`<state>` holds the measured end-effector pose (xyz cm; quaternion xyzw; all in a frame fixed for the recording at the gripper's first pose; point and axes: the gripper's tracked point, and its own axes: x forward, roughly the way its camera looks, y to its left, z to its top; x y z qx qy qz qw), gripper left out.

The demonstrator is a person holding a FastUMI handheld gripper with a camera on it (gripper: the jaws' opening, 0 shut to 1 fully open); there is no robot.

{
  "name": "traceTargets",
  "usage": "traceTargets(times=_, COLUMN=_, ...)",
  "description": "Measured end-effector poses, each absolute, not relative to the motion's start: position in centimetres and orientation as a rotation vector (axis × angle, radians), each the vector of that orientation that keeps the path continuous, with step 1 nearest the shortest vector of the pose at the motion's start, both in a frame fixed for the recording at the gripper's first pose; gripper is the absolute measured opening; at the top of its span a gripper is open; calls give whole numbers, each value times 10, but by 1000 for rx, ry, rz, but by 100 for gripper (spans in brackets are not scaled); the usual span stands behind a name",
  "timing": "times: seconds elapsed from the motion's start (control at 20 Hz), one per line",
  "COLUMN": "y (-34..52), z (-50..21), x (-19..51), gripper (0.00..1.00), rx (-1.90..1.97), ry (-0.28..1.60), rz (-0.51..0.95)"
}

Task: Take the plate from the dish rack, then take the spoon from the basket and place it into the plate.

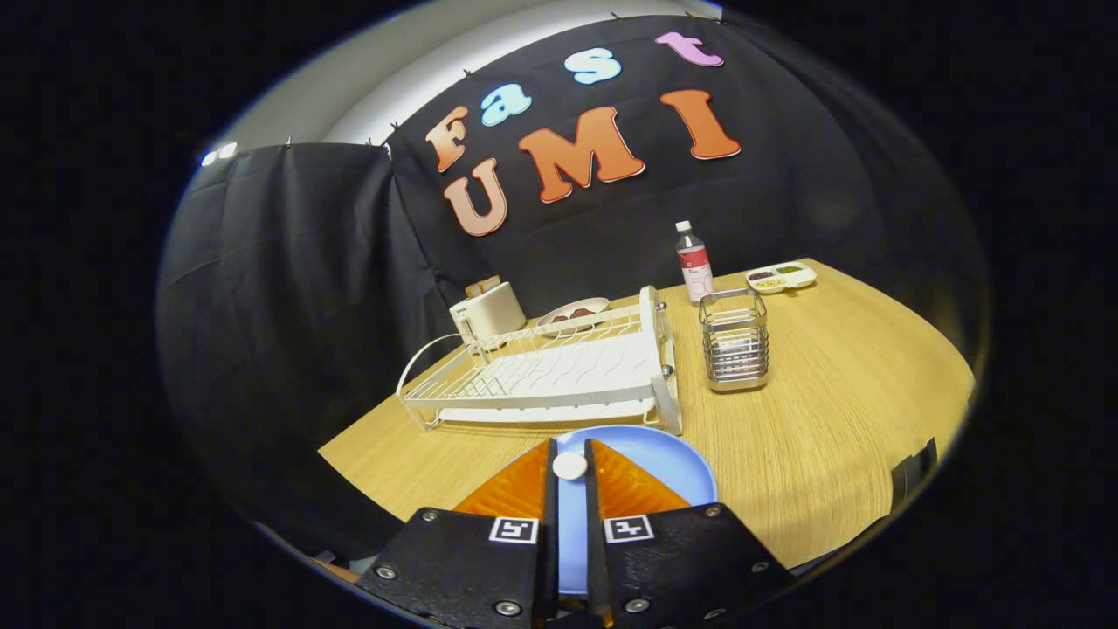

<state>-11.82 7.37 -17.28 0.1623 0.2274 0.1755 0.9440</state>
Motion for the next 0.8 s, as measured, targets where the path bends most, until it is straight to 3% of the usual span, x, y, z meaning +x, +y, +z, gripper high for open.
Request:
traceTargets(times=0.2, y=66, z=-160, x=-115, gripper=26, rx=302, ry=416, rz=347)
traceTargets(times=0.55, y=47, z=-123, x=-88, gripper=72, rx=161, ry=270, rz=232)
traceTargets(times=0.8, y=36, z=-83, x=-74, gripper=84, rx=98, ry=115, rz=148)
